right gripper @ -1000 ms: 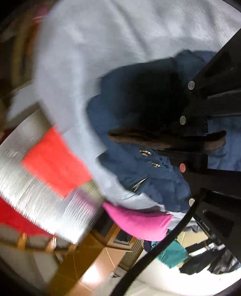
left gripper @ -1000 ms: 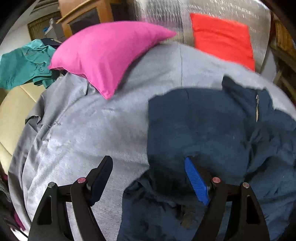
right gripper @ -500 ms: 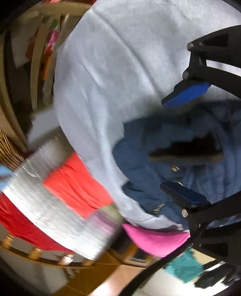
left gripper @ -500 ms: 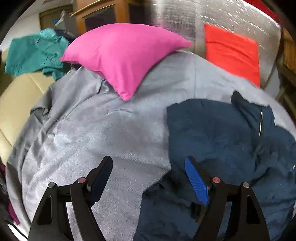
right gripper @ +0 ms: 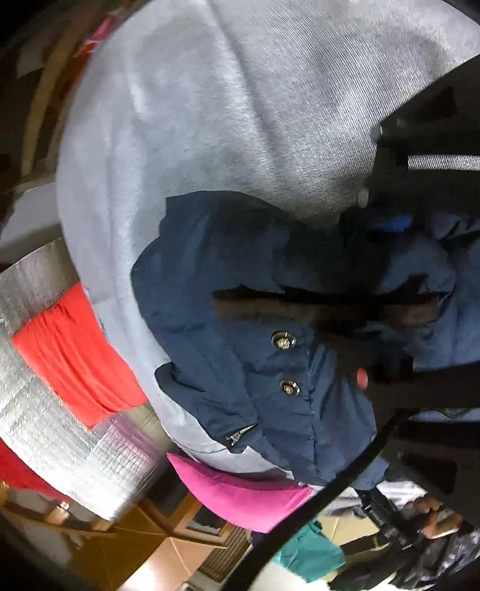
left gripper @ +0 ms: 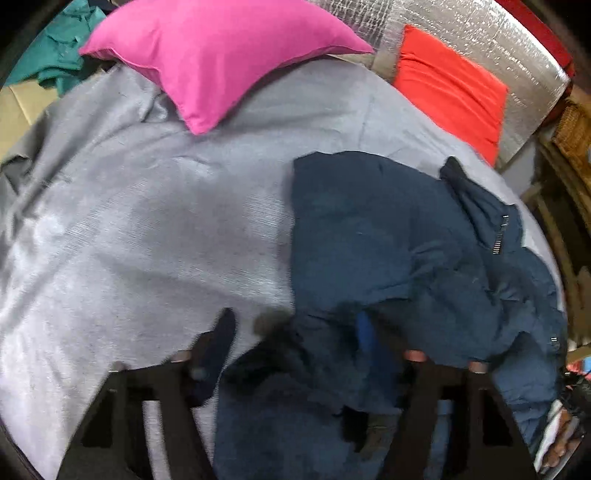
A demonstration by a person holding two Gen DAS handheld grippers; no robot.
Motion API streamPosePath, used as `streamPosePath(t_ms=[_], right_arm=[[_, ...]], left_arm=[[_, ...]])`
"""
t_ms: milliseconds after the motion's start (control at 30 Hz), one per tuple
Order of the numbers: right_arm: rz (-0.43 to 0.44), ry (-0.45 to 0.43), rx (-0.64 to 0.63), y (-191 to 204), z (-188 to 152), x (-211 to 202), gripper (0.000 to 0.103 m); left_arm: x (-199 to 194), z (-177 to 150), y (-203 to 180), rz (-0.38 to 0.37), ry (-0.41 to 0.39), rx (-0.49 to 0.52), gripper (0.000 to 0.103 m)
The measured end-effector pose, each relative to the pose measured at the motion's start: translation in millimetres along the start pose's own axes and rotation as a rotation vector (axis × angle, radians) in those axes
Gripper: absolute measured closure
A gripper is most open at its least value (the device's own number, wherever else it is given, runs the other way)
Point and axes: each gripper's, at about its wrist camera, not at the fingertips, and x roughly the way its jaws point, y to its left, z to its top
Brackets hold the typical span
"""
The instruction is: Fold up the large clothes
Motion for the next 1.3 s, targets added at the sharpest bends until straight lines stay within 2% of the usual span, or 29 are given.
streamPosePath(t_ms=[67,133,200,267,433,567,633,767,933,1100,1300], right_arm=[[-0.018,-0.024,-0.014,5,0,-5,0.070],[-0.037,-0.058,-0.038,8,-2,-15,0.076],[-0.044,-0.091,-0.046,11,-1,-22,0.077],[-0.061,-0.115,-0.066,14,-2,-25,0.077],[-0.086,-0.025,-0.047,2,-5,0,0.074],[-0.071,-0.021,-0.026,0,-4,-10,0.067],[-0.070,-0.018,0.000,-4,-4,-17,0.054],[-0.023,-0.053,0.047,-13,-8,-43,0.051],[0.026,-0.072,0.060,-20,-23,-70,0.051],[0.085,-0.084,0.092,-37,-60,-101,0.050],[0.135,-0.075,0.122,-57,-115,-129,0.048]], left_arm=[[1,-1,-2,0.000,-0.002,0.010,0.054],[2,-1,-6,0.019,-0.008,0.032,0.065],[1,0,-9,0.018,-0.013,0.039,0.075],[4,1,-10,0.040,-0.015,0.047,0.075],[14,-2,-18,0.114,-0.016,0.098,0.072],[11,-1,-22,0.144,-0.018,0.091,0.072],[1,-3,-21,0.147,-0.024,0.085,0.073],[-30,-18,-18,0.158,-0.065,0.099,0.070],[-70,-55,-19,0.179,-0.153,0.176,0.051],[-95,-94,-11,0.231,-0.214,0.282,0.049],[-119,-145,21,0.206,-0.191,0.249,0.047]])
